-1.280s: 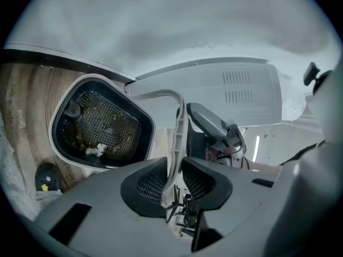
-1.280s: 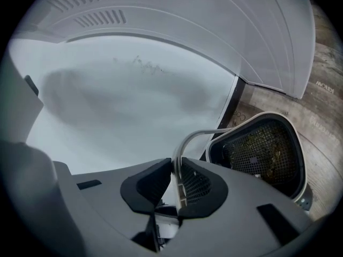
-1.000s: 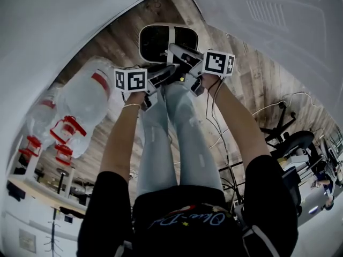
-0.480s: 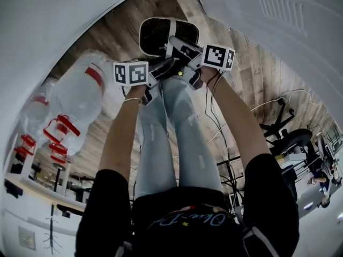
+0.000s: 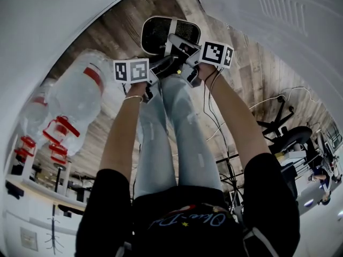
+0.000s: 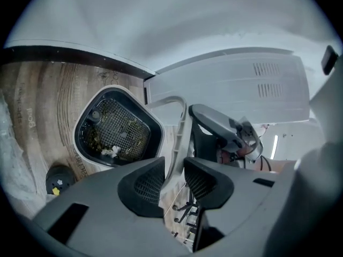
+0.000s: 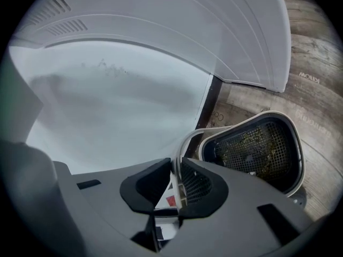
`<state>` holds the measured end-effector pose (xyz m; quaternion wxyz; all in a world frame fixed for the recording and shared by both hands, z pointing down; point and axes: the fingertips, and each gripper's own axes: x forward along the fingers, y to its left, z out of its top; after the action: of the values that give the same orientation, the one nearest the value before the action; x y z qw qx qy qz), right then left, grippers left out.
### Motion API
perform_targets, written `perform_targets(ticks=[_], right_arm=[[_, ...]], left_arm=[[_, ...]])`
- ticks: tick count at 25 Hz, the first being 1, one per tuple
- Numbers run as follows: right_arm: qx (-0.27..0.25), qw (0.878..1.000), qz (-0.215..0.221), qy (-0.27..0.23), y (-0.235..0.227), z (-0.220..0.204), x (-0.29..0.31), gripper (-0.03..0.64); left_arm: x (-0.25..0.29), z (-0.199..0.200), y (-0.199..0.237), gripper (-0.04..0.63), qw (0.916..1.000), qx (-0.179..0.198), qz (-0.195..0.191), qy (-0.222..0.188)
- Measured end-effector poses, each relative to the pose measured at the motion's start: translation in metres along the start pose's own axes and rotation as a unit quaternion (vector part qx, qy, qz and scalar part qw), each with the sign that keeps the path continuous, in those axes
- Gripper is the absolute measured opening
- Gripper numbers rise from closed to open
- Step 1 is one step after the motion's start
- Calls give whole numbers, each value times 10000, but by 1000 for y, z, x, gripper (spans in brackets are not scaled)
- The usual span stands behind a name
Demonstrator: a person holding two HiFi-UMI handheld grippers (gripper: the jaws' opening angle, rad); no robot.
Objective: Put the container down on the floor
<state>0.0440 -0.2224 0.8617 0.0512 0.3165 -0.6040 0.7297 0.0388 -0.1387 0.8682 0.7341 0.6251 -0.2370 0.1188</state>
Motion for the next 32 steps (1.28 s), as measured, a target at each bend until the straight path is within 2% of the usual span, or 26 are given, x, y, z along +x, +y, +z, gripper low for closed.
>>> perform_targets(ticks=[7, 14, 18, 23, 27, 32], right_arm=[[-31, 9998, -188, -38, 4, -7, 14, 49], [-88, 9995, -311, -14, 5, -7, 18, 54], [-100, 9992, -384, 35, 7, -11, 22, 66], [-202, 9983, -480, 278, 8, -27, 28, 80], [-74, 9987, -403, 301, 11, -37, 27, 80], [-180, 9983, -434, 348, 10, -43, 25, 80]], left_arm=[[-12, 5, 11, 120, 9994, -259, 81, -209], [-15, 7, 13, 126, 9993, -249, 92, -246], [-21, 11, 17, 145, 9992, 14, 244, -302], [-36, 17, 33, 189, 9973, -91, 471, -547], [-50, 21, 47, 193, 9942, -127, 759, -750], [-66, 19, 63, 195, 9903, -301, 996, -919]])
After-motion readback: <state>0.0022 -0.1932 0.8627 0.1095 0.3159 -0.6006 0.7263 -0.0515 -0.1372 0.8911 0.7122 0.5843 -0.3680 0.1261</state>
